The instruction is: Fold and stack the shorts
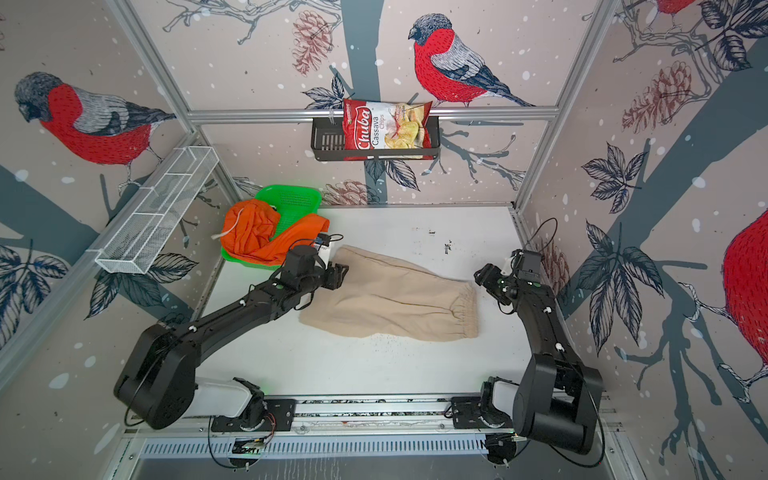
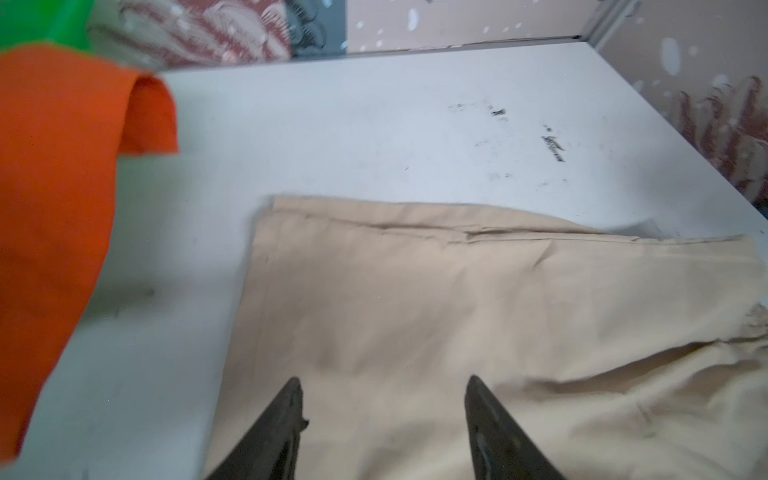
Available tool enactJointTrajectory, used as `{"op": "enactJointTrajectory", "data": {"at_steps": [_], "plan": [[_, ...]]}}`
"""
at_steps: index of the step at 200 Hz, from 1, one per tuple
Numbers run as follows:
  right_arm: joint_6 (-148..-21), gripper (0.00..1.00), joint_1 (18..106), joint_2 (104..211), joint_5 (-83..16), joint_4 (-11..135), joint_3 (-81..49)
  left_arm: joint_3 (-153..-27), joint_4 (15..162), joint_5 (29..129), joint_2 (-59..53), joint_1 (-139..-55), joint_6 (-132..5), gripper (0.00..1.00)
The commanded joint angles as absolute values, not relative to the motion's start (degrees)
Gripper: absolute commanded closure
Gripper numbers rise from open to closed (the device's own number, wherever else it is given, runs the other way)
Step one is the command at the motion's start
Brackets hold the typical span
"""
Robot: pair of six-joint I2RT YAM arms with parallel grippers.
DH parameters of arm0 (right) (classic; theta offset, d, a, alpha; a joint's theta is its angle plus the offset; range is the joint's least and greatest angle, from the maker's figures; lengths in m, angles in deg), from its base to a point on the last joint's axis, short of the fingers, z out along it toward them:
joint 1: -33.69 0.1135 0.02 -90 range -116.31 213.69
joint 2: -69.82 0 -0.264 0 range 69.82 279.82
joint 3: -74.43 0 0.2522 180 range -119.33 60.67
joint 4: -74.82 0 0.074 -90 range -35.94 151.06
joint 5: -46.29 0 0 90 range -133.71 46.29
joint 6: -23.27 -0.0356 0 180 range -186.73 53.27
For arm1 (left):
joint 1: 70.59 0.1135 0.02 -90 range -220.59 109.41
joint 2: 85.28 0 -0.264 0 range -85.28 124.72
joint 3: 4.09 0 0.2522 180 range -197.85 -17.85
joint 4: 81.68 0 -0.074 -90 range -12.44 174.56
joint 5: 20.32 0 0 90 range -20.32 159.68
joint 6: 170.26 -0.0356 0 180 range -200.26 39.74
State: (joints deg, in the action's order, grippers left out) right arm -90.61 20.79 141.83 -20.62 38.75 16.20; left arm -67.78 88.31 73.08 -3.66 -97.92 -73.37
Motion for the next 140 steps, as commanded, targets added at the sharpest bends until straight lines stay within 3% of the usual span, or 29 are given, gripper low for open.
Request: {"op": "enactJointTrajectory", "data": {"at_steps": [1,34,70,105,140], "plan": [[-88.52,0.30,19.73,144.95,-17.71,38.64,17.26,-73.94,84.50,75.20,1.04,-96.07,-84.54,0.37],[-88.10,0.29,19.81,148.40,-15.83,40.52,20.50,-84.98,74.92,83.67,11.25,-95.64,-86.21,0.42],[-90.71,0.30,21.56,151.00,-13.09,45.19,23.51,-87.48,77.49,88.35,16.21,-100.16,-84.97,0.44],[-93.71,0.32,26.12,153.66,-11.81,49.05,23.79,-87.92,83.77,89.76,17.71,-110.49,-91.00,0.34],[-93.93,0.30,22.11,147.82,-11.64,48.03,21.93,-92.41,85.74,89.59,21.62,-121.24,-96.18,0.25]]}}
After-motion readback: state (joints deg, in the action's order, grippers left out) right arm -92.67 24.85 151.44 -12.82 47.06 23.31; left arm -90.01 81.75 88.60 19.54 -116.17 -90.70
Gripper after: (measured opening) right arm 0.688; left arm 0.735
